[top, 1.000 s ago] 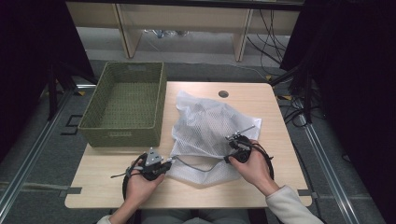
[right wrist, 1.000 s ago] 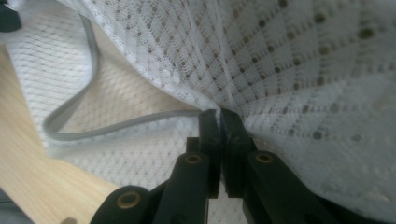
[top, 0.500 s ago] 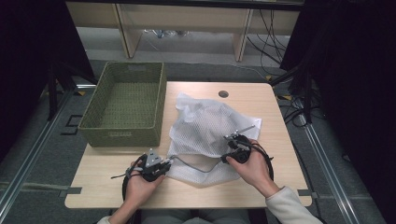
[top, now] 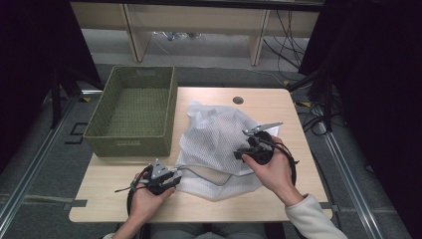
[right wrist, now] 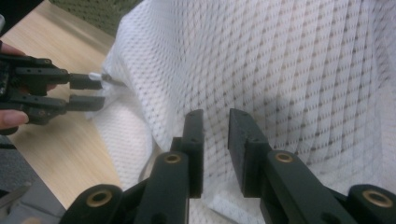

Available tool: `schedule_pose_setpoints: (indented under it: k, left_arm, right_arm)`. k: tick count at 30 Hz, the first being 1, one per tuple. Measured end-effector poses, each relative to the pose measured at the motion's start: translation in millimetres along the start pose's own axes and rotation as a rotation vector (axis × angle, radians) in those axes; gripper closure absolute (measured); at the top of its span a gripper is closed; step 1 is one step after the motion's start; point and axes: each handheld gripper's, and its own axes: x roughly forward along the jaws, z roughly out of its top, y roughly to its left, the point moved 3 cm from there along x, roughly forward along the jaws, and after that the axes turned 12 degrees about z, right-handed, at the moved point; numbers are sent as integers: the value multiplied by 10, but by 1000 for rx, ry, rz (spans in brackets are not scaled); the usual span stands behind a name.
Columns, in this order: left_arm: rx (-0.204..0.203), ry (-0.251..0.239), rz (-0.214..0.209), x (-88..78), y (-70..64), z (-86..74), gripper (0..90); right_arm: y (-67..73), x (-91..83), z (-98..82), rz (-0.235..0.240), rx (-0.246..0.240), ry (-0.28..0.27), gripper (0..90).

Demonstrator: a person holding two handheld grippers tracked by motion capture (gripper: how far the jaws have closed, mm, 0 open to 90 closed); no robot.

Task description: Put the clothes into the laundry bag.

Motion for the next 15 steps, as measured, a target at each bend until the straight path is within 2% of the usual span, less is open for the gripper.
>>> schedule_pose_setpoints:
  k: [2,3,4,5,7,8,9,10,11,12,15]
  left_arm:
    - [-16,-20,8,-20,19,0,578]
    - [-28,-18,0,-39,21,2,562]
    - [-25,-13,6,-59,40,2,552]
    - [-44,-14,8,-80,46,5,543]
    - [-51,-23,7,-105,46,13,532]
    - [-64,-36,-3,-156,45,37,532]
    - [-64,-36,-3,-156,45,37,539]
    - [-41,-39,-4,-196,63,61,554]
    - [-69,-61,-18,-203,40,79,568]
    - [-42,-52,-19,-219,60,83,581]
    - [-40,-49,-25,-229,65,96,620]
  right_arm:
    - [-1,-6,31,1,-12,-18,776]
    - [4,-19,45,6,-9,-5,776]
    - [10,-8,58,3,-2,-25,777]
    - [4,-26,70,9,-13,-12,780]
    - [10,-25,76,8,-5,-22,781]
    - [3,-26,88,2,-24,-36,783]
    - [-8,-23,90,-2,-32,-41,783]
    - [-8,-32,88,5,-24,-27,783]
    - [-4,-39,83,6,-12,-18,786]
    - [-12,-37,80,2,-18,-21,788]
    - [-16,-26,78,1,-20,-35,788]
